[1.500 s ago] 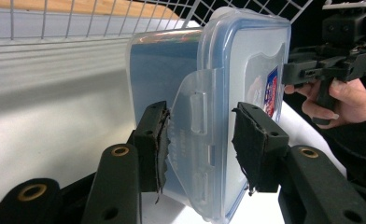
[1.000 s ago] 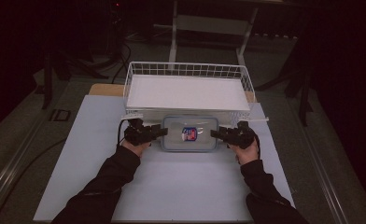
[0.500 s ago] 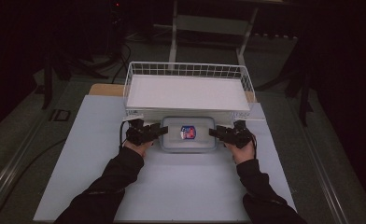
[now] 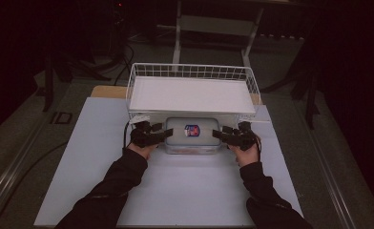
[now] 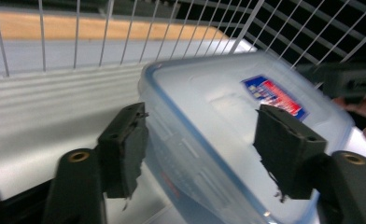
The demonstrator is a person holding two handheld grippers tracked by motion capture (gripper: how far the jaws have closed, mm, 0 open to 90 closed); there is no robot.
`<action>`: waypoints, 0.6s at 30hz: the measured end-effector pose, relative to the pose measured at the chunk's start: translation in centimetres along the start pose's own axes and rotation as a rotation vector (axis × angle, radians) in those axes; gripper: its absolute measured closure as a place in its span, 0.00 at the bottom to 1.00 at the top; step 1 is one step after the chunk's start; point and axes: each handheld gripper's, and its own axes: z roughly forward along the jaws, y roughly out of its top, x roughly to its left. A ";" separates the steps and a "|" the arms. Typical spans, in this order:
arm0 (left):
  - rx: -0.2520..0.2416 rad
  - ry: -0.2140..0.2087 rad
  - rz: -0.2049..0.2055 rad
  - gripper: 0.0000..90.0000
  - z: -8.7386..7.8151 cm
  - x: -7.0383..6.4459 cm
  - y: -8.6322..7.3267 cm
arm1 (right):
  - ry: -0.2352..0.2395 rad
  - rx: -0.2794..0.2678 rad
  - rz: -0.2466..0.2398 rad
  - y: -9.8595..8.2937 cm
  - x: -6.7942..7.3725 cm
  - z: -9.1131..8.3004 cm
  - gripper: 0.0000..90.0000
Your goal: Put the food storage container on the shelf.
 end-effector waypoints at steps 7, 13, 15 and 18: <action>0.003 -0.074 0.022 0.17 -1.7 -0.9 -0.1 | 0.005 -0.021 -0.048 -0.7 0.9 -1.2 0.34; 0.019 -0.147 0.017 0.08 -3.4 -1.9 -0.8 | 0.044 -0.013 -0.087 -1.5 2.9 -2.3 0.35; 0.027 -0.152 0.027 0.01 -4.0 -2.3 -1.0 | 0.064 -0.011 -0.098 -1.8 3.7 -2.5 0.35; 0.026 -0.153 0.048 0.01 -4.9 -2.9 -1.3 | 0.091 -0.010 -0.129 -2.1 5.0 -2.7 0.36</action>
